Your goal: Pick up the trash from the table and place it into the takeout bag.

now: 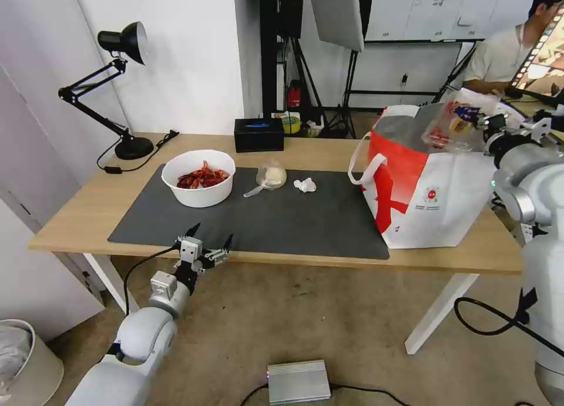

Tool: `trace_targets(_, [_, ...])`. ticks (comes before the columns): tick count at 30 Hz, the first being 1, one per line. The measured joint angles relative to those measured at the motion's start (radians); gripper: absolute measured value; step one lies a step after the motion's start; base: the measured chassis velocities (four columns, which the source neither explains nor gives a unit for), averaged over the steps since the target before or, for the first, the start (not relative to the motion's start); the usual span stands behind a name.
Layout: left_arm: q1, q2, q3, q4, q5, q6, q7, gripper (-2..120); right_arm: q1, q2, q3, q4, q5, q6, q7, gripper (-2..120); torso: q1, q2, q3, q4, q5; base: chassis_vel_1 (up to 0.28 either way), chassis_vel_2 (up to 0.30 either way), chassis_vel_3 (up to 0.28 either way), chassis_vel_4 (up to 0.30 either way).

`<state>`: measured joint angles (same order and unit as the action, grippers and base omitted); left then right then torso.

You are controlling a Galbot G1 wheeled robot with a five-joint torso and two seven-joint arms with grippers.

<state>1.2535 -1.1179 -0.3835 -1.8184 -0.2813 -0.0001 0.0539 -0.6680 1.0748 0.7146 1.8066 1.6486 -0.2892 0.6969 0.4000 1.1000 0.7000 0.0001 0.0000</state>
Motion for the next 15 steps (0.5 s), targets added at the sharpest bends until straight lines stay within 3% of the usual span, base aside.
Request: trace_targets(15, [-0.001,-0.005,0.001,-0.003,0.000,-0.001,0.000,100,-0.007,0.014,-0.002,0.005,0.001,0.002,0.001,0,0.000,0.000,0.000,-0.0001,0.0000,0.000,0.000,0.000,0.000])
